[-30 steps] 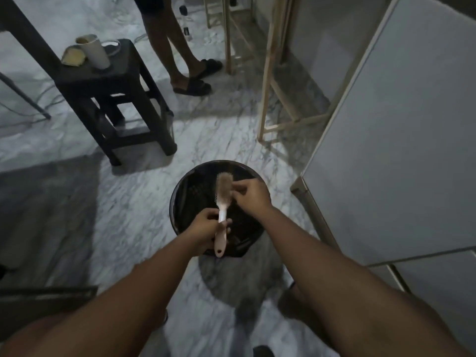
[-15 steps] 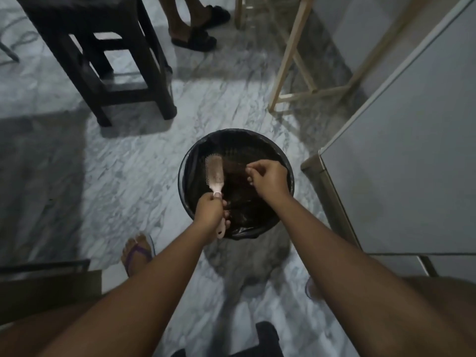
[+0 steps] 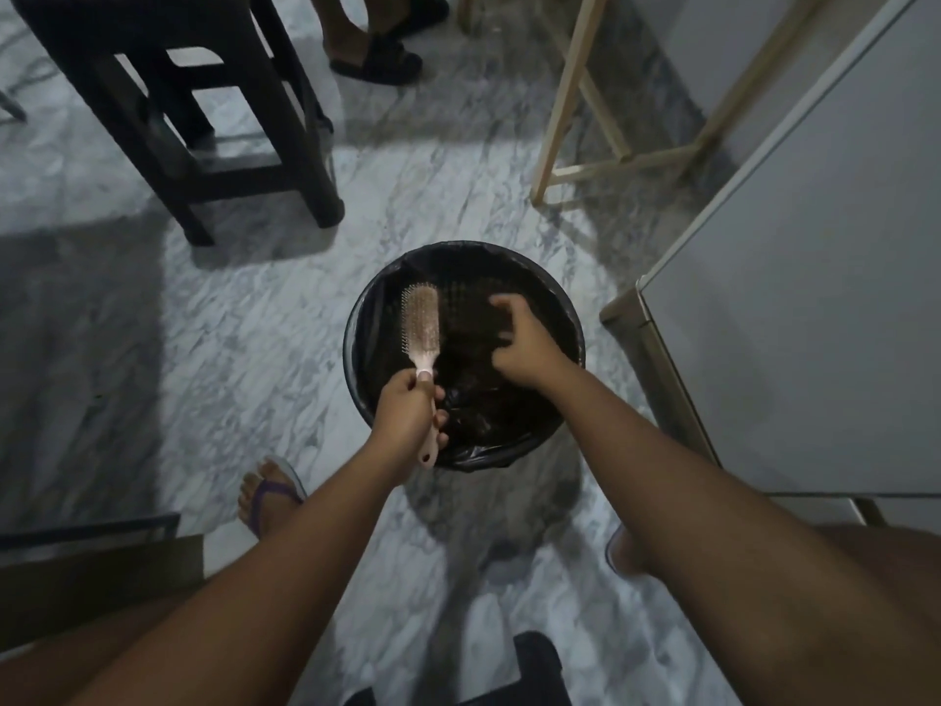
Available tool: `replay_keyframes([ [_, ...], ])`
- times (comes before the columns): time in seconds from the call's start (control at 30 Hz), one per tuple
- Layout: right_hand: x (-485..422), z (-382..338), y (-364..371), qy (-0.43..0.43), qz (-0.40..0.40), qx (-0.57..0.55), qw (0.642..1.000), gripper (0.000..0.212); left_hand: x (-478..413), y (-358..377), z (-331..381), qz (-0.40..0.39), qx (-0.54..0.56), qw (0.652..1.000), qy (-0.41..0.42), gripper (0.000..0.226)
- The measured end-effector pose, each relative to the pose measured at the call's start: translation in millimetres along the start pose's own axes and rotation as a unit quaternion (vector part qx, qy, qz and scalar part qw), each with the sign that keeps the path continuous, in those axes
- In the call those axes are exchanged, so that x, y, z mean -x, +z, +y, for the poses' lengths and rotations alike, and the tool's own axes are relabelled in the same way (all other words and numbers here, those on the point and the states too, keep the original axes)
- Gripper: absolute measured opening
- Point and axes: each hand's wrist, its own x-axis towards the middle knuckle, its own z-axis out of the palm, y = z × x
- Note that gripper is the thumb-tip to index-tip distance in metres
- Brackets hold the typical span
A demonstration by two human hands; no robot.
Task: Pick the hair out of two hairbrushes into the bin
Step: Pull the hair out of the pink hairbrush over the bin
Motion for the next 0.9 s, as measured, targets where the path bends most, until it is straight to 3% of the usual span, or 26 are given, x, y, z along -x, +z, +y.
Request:
replay_keyframes([
  [0.1,-6.0,-3.7,9.8,-0.042,-0.037,-0.074,0.996,0.090,-2.4,5.5,-3.2,-0.023,-0.025,0.999,0.013,0.022],
  [0.23,-8.6,-3.7,14.2,-0.073,0.020,-0.099,0.992,0.030,-6.3,6.2,-5.2,-0.033,-0.049,0.998,0.035,0.020],
  [0.3,-5.4,-2.7,14.3,-0.067,0.058,-0.109,0.990,0.016,-6.9,4.3,-4.3,-0.038,-0.037,0.998,0.043,0.019],
  [0.53,-10.3,24.2,24.0,0.001,0.098,0.050,0.994,0.012,-2.7,2.9,-3.7,-0.057,0.019,0.997,0.052,0.018],
  [0.8,-10.0,44.2,21.6,0.098,0.004,0.276,0.956,0.018,1.2,-7.2,-6.3,-0.033,0.091,0.994,0.057,0.021],
  [0.9,-3.1,39.6,20.5,0.109,-0.026,0.322,0.940,0.024,2.7,-12.8,-7.3,-0.031,0.071,0.995,0.059,0.020],
])
